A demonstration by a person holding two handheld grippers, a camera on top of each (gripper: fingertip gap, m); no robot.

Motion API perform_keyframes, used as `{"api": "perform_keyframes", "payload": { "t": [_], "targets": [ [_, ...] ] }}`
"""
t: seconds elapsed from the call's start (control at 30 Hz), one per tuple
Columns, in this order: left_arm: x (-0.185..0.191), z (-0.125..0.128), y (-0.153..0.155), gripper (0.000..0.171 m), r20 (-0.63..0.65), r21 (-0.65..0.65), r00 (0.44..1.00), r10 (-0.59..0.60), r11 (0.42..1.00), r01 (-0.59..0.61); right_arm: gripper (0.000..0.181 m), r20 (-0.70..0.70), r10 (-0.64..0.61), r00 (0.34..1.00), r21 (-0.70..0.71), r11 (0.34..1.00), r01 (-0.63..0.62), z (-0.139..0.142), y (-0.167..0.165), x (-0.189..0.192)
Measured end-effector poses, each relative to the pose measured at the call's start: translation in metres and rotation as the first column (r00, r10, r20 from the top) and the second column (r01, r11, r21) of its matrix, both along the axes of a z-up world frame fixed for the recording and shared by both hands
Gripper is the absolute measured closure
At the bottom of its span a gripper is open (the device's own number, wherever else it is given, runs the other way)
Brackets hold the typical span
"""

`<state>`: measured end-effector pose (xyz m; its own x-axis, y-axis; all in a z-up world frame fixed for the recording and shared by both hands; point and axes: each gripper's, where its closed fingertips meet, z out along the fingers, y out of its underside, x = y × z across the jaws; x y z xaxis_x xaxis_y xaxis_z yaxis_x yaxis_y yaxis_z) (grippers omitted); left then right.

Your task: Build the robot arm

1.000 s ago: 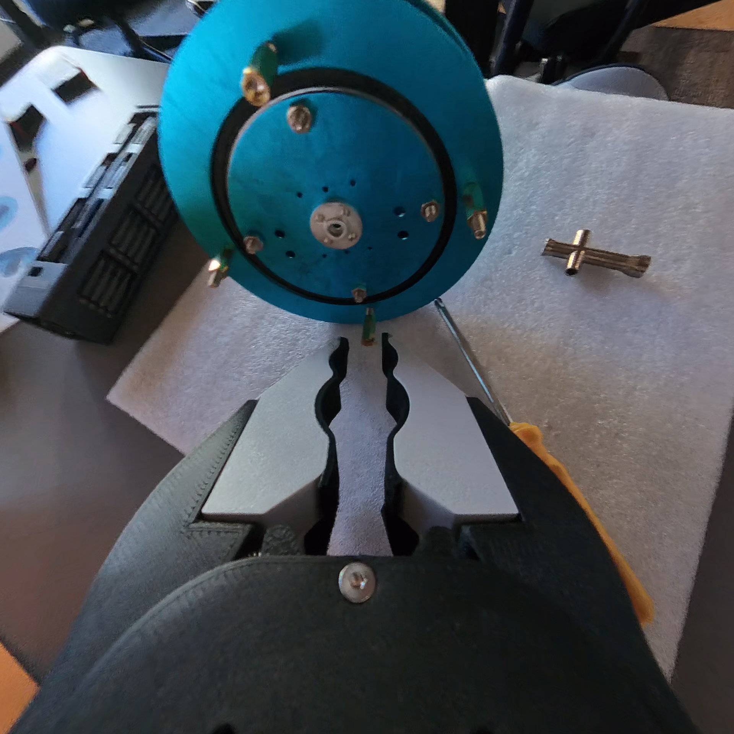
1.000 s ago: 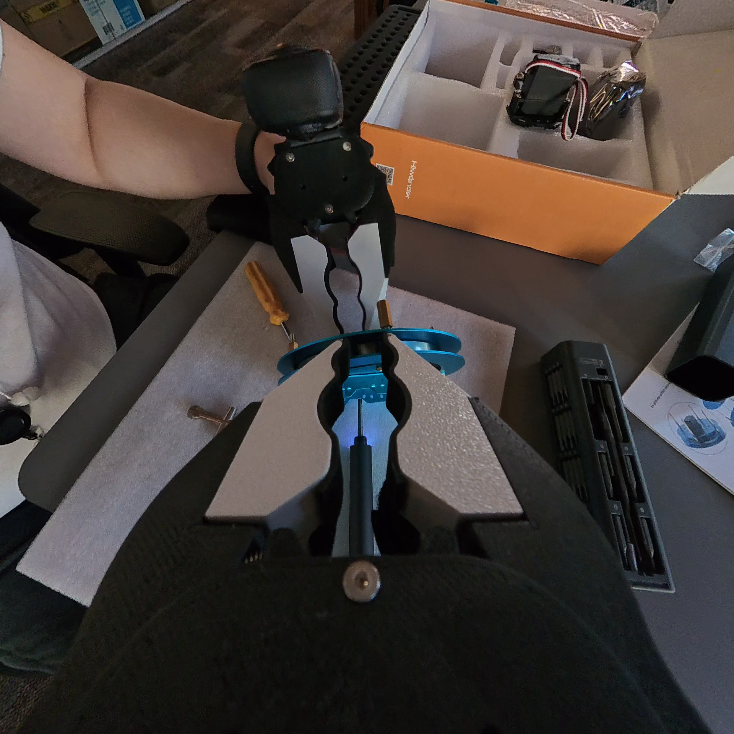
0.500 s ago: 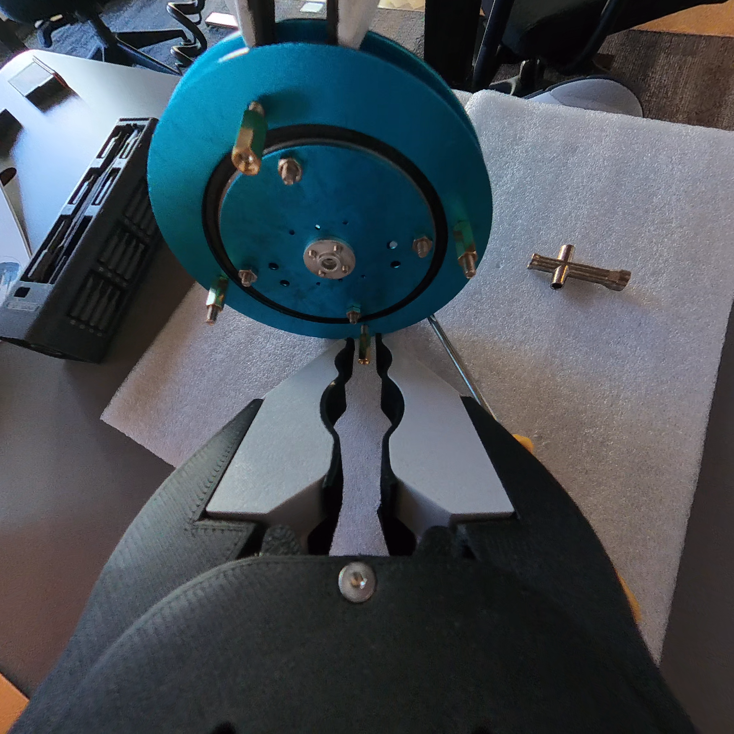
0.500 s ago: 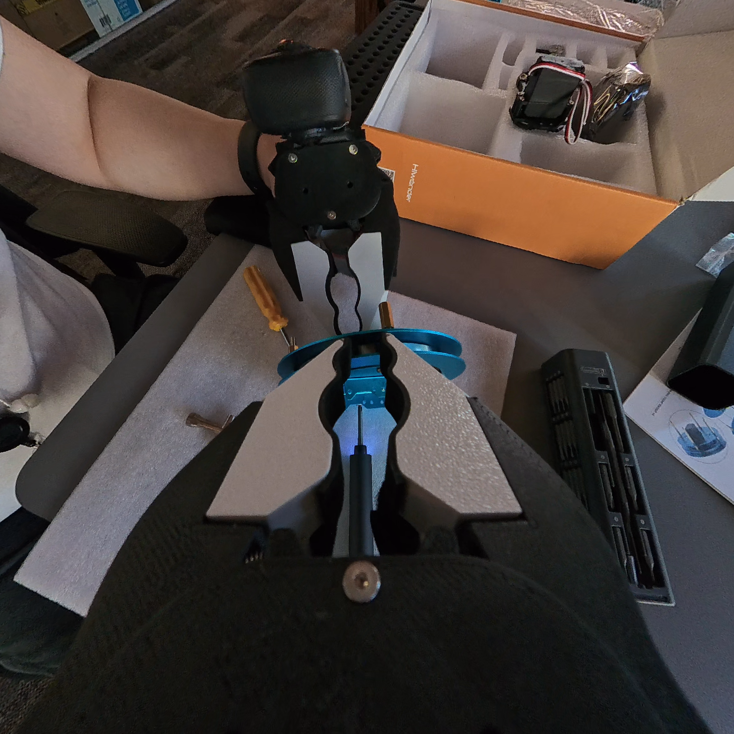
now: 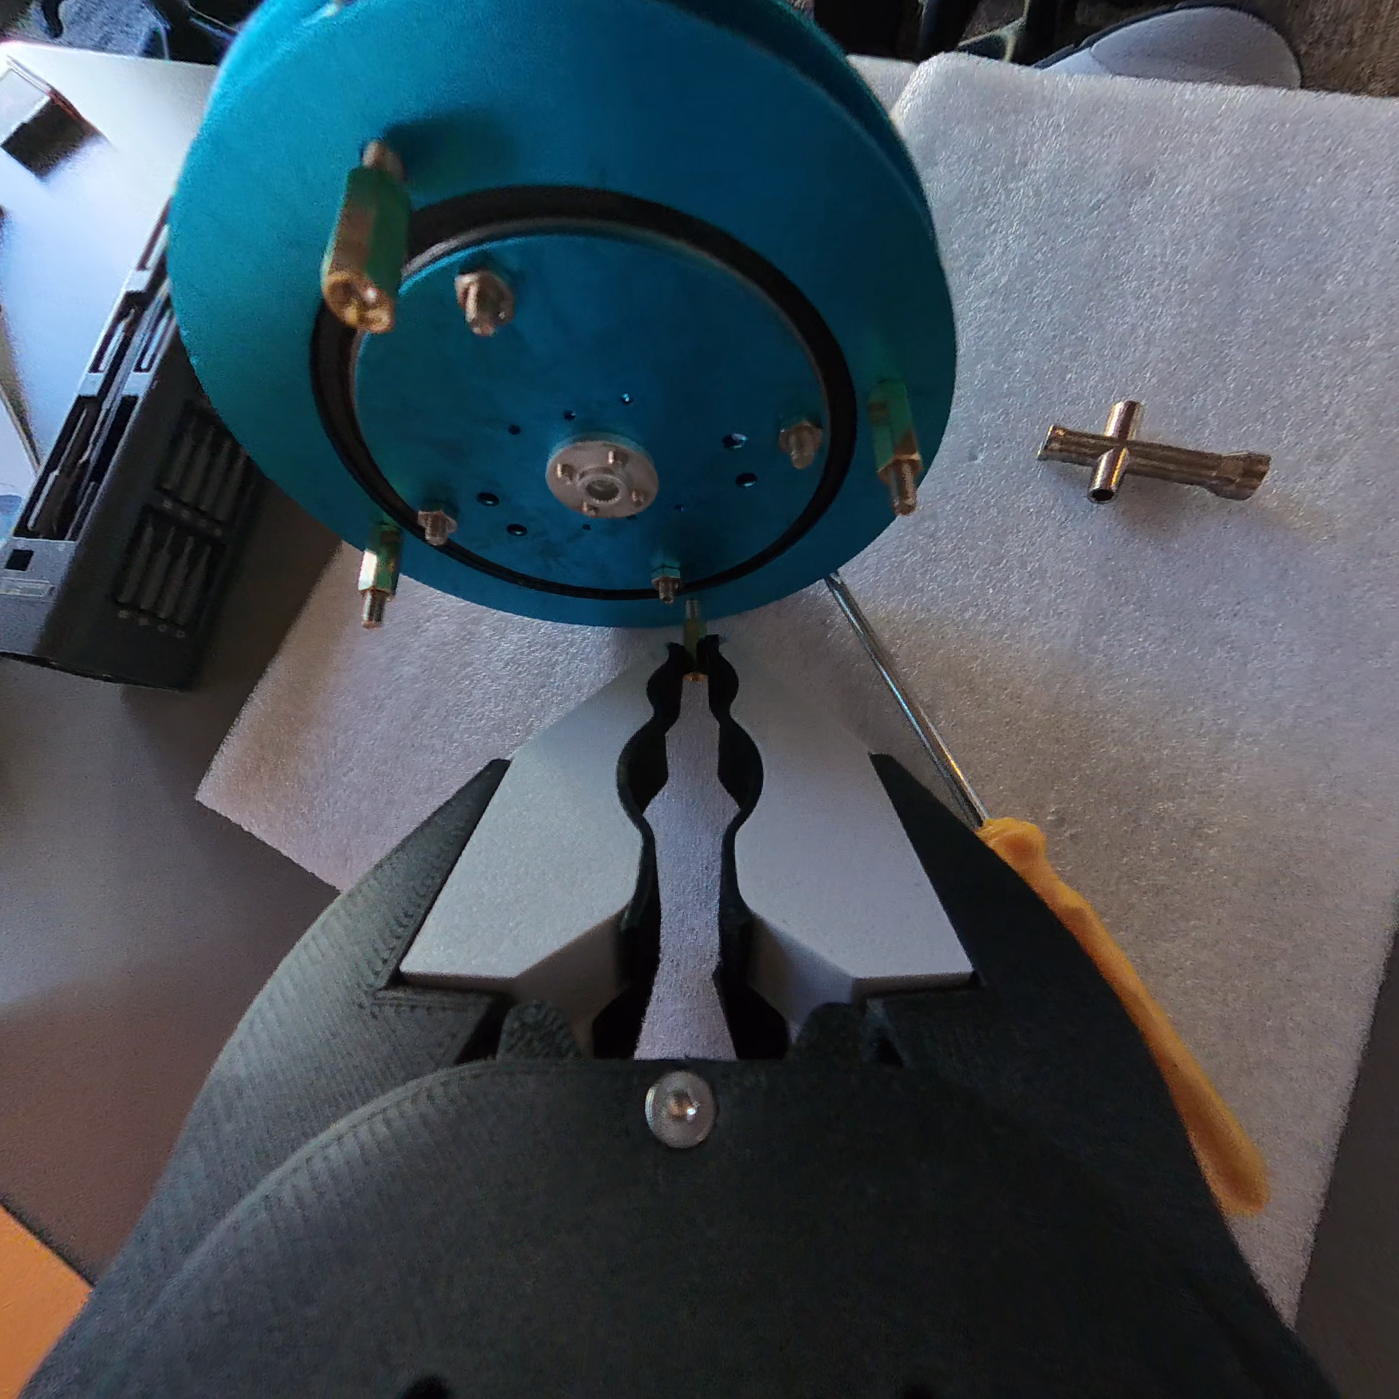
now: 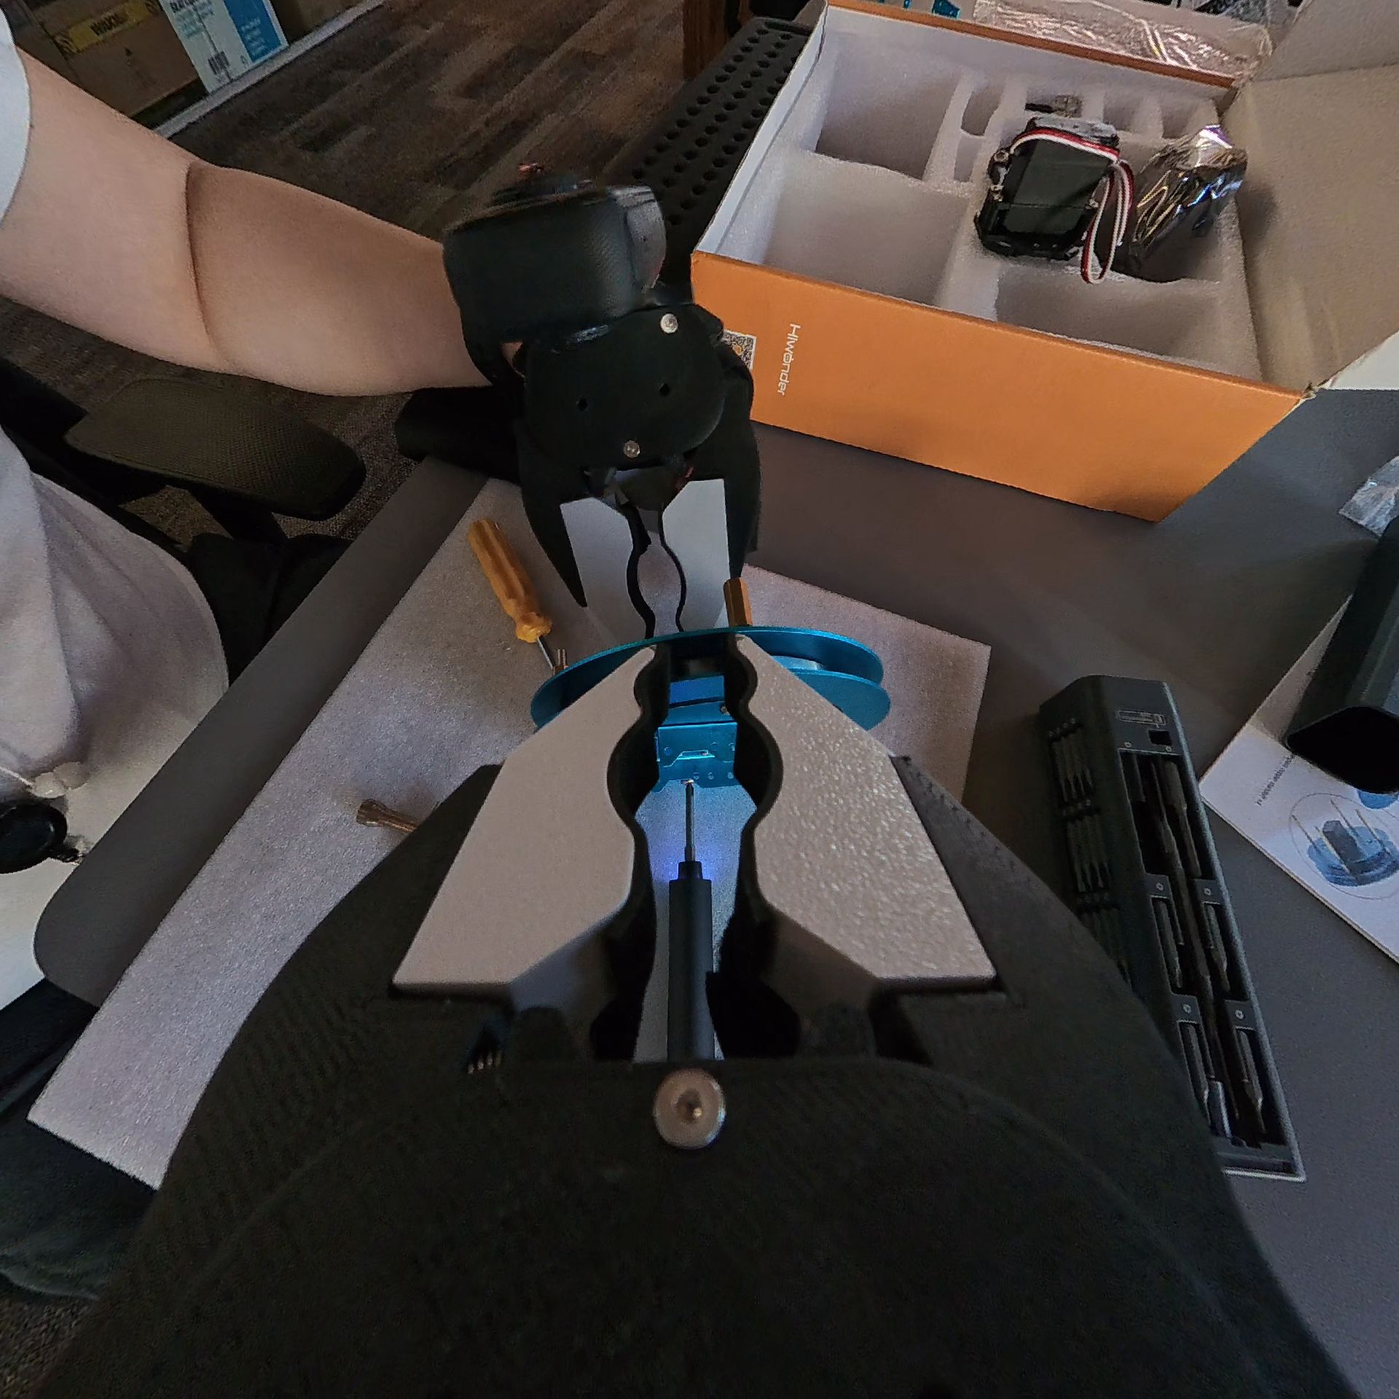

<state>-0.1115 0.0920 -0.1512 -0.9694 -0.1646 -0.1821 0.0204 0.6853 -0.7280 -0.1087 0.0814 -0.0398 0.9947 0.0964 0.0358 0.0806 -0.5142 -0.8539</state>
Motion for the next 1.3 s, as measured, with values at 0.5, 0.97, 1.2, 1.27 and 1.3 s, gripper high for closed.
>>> {"api": "perform_keyframes", "payload": {
  "t": [0.5, 0.97, 1.2, 1.27, 1.3],
  "targets": [
    [0.0, 0.003, -0.003, 0.167, 0.033, 0.004, 0.999, -0.011, 1.0, 0.011, 0.168, -0.006, 0.003, 1.0, 0.003, 1.0, -0.003, 0.0, 0.001, -0.001],
    [-0.001, 0.003, -0.003, 0.167, 0.041, 0.004, 0.999, -0.009, 1.0, 0.009, 0.155, 0.065, 0.001, 0.998, -0.016, 1.0, 0.0, 0.001, 0.003, -0.002],
    [0.0, 0.003, -0.003, 0.167, 0.046, 0.005, 0.999, -0.009, 1.0, 0.009, 0.15, 0.086, -0.014, 0.996, 0.02, 1.0, 0.012, 0.009, -0.002, -0.004],
    [0.0, 0.003, -0.003, 0.167, 0.046, 0.004, 0.999, -0.009, 1.0, 0.009, 0.15, 0.092, -0.01, 0.996, 0.024, 1.0, 0.008, 0.01, -0.003, -0.005],
    [0.0, 0.003, -0.003, 0.167, 0.047, 0.005, 0.999, -0.01, 1.0, 0.01, 0.15, 0.098, -0.01, 0.995, 0.02, 1.0, 0.009, 0.011, -0.005, -0.005]
  ]
}}
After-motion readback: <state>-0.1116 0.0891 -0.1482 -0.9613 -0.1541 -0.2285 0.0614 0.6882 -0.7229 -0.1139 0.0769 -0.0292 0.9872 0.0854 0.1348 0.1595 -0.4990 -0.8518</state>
